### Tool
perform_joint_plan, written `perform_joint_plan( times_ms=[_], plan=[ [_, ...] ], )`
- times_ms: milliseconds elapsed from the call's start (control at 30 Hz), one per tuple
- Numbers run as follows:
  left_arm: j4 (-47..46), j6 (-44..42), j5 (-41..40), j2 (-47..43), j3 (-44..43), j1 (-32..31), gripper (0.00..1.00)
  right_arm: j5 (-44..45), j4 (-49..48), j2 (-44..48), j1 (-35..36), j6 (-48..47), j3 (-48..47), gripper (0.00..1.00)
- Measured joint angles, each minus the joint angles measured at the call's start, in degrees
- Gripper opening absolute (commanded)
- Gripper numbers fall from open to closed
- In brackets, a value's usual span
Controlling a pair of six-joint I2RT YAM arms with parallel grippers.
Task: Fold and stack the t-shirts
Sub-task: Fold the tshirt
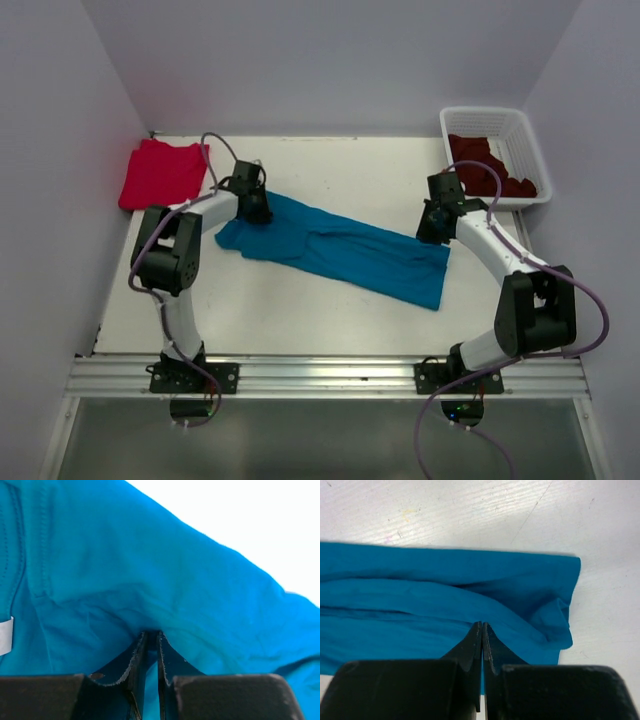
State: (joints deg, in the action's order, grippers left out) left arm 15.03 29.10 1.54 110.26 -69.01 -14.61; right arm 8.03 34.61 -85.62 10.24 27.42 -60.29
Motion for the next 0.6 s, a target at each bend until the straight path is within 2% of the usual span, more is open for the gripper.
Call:
perform_joint_plan(
  times_ms=[367,467,600],
  plan=[
    [5.29,-6.8,7.5,26.69,-40.17,-0.02,0.19,1.44,0.04,0.0,0.0,0.02,-0.52,0.0],
    [6.49,-7.63,9.35,30.01,-45.68,0.02,0.2,1.46,0.04,-0.11,0.0,0.07,-0.66,0.0],
    [7.17,-7.76,11.74,31.54,-48.19,0.39,0.22,1.46,-0.02,-1.14,0.0,0.37,-0.87,0.0]
  ],
)
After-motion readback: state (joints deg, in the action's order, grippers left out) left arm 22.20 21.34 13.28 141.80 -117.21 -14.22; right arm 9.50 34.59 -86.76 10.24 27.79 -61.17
